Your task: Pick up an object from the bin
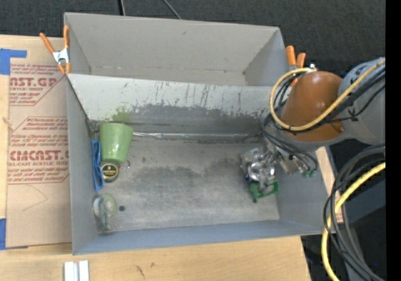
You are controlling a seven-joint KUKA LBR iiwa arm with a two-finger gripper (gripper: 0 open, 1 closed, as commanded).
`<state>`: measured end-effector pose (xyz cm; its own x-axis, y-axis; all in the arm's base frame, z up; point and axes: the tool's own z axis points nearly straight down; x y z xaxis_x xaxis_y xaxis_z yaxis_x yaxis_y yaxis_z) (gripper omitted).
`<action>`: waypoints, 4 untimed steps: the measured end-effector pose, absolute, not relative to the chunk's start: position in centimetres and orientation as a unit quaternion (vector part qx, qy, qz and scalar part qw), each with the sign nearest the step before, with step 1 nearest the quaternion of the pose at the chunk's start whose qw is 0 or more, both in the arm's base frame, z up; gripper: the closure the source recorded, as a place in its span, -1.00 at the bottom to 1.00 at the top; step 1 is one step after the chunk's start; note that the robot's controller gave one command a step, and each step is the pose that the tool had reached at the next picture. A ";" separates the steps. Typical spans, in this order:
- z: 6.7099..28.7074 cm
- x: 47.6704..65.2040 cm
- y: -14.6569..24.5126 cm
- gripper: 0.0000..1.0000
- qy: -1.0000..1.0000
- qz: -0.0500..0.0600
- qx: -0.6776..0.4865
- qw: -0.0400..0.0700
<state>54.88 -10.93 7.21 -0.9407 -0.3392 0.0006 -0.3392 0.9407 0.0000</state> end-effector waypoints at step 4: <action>22.8 57.1 -12.2 1.00 -0.874 0.003 0.485 -0.004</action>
Offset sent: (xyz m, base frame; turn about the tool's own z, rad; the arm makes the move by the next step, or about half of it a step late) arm -0.0039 -0.0394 -0.0021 -0.5825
